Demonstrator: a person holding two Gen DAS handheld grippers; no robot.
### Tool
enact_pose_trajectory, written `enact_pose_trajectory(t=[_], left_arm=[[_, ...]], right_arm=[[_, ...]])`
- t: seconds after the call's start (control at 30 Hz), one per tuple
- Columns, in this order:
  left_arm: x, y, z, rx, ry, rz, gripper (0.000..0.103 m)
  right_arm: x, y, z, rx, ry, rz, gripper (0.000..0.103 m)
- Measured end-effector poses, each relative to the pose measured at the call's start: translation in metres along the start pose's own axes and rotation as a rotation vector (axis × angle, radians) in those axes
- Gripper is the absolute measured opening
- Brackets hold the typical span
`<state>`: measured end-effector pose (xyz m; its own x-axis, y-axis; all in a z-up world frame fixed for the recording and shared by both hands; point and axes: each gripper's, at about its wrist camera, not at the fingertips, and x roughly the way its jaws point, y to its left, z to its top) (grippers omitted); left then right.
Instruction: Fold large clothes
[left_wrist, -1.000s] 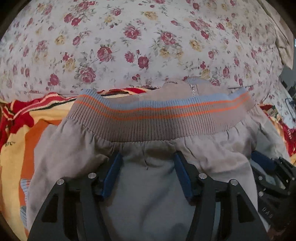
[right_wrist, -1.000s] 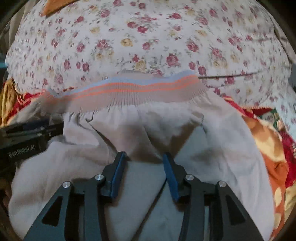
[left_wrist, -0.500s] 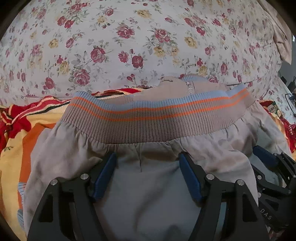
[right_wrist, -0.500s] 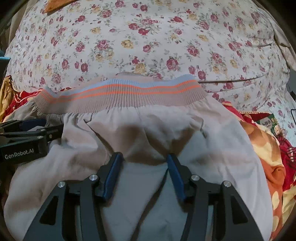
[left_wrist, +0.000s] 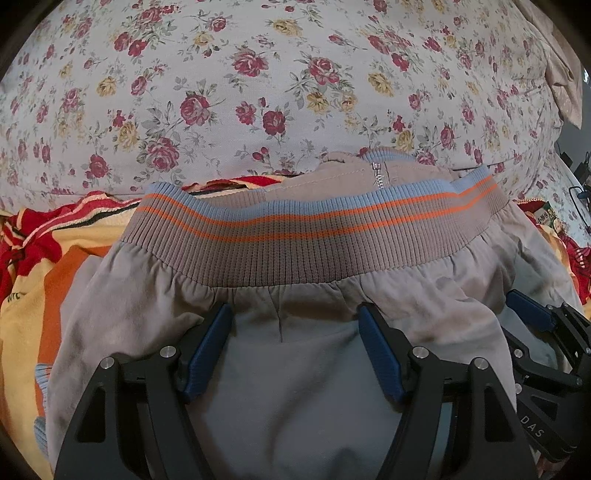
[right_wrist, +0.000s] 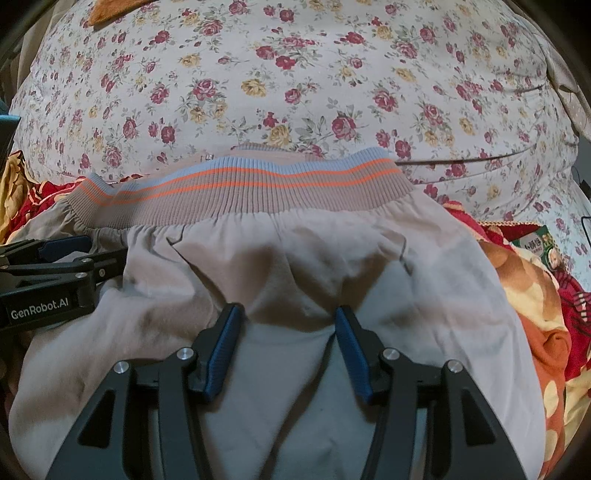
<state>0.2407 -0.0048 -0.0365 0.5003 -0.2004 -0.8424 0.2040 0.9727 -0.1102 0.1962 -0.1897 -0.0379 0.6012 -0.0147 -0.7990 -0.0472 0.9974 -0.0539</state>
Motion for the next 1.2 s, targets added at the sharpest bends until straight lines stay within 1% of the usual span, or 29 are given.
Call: enact_pose_trajectory(t=[1.2], left_arm=[[0.0005,0.0008,0.0001,0.005,-0.003,0.003,0.061]], right_arm=[[0.0005,0.0008,-0.0002,0.002,-0.001,0.001,0.057]])
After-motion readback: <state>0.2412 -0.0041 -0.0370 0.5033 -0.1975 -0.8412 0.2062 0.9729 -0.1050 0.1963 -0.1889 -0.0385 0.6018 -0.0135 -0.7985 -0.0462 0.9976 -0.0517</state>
